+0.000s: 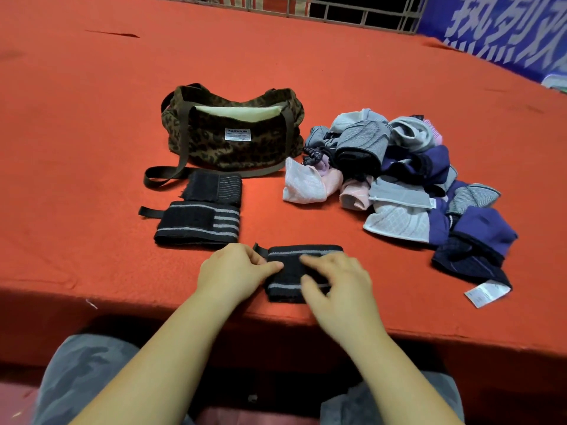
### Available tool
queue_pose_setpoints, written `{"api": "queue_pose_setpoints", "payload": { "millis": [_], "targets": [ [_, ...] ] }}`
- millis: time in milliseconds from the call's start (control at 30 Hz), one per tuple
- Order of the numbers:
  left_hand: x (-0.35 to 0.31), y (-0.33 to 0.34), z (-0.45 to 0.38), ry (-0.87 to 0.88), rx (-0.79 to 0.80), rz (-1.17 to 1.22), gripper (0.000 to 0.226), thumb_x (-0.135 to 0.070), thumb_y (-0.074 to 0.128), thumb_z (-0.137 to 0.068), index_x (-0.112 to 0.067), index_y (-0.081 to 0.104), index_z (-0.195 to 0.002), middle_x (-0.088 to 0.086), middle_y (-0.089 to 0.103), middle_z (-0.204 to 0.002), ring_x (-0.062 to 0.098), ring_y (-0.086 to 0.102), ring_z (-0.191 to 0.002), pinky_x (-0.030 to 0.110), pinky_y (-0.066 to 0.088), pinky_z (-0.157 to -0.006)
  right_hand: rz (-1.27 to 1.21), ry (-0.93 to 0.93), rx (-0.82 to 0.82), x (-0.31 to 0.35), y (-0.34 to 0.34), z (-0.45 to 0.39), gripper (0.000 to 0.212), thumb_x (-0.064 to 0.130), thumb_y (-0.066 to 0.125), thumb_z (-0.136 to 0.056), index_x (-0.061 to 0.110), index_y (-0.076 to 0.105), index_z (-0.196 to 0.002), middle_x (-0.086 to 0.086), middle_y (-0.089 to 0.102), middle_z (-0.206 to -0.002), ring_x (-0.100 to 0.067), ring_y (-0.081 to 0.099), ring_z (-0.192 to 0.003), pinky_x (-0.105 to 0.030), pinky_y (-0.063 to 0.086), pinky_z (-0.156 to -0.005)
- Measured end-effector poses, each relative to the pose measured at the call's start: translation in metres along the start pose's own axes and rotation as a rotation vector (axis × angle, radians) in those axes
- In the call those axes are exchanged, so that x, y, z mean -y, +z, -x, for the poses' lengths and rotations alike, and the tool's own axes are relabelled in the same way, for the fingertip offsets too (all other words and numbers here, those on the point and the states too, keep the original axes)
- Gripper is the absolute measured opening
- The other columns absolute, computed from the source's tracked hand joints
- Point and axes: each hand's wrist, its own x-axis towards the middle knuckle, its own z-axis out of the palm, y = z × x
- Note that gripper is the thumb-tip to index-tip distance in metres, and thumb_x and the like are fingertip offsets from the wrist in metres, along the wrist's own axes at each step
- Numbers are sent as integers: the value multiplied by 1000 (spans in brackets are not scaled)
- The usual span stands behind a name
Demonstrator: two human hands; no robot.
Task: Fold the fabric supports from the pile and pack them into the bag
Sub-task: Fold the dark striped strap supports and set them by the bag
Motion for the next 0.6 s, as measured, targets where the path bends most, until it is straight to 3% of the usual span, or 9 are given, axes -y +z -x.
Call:
{"api": "queue_pose_setpoints", "payload": {
  "millis": [33,100,167,233,300,400,500,600],
  "targets": [
    [-1,0,0,-3,0,-32,36,-57,69,-73,-23,59,-68,-11,65,-75,17,63,-87,31,46,-80,36,98,-63,-8,-7,-3,49,46,51,-79,28,60,-124,4,57,-108,-22,51,-105,-33,33,-90],
    [-3,3,3,19,-61,-98,36,-57,69,-73,-26,54,-82,-7,63,-94,20,59,-101,34,44,-88,82,325,-26,-21,-17,-8,60,44,64,-81,26,47,-135,5,55,-117,-21,48,-115,-35,32,-99],
    [-4,5,6,67,-159,-174,59,-57,71,-70,-23,47,-113,-1,53,-120,23,48,-117,36,36,-97,-69,436,103,-27,-21,-12,64,39,72,-76,22,48,-133,13,61,-98,-17,57,-105,-36,39,-99],
    [-4,1,2,158,-144,-289,90,-58,70,-71,-21,27,-141,2,35,-139,24,33,-129,35,26,-106,-305,416,165,-26,-23,-14,39,18,75,-75,21,62,-111,16,65,-82,-9,64,-84,-28,48,-84],
    [-7,-6,-7,286,-23,-430,96,-61,67,-72,-25,20,-148,-1,26,-146,23,24,-134,34,20,-109,-398,335,208,-24,-26,-15,27,1,70,-73,23,64,-88,12,68,-77,-6,63,-73,-20,48,-71],
    [-16,-21,-15,403,165,-480,69,-58,68,-73,-27,45,-130,-3,45,-132,20,35,-126,31,27,-103,-428,249,239,-19,-31,-18,25,-2,65,-69,21,59,-78,14,62,-64,1,53,-58,-15,41,-58],
    [-17,-36,-12,436,280,-139,37,-38,77,-74,-28,49,-94,-5,58,-91,17,56,-92,29,42,-79,-474,169,231,-16,-36,-18,16,8,60,-60,14,52,-71,13,49,-54,-2,40,-51,-17,33,-50],
    [-13,-42,-14,484,215,140,29,-25,79,-74,-28,51,-82,-9,62,-81,11,58,-80,29,44,-76,-491,117,163,-20,-38,-21,22,-8,64,-69,10,52,-75,11,49,-56,-1,40,-52,-16,33,-51]
  ]
}}
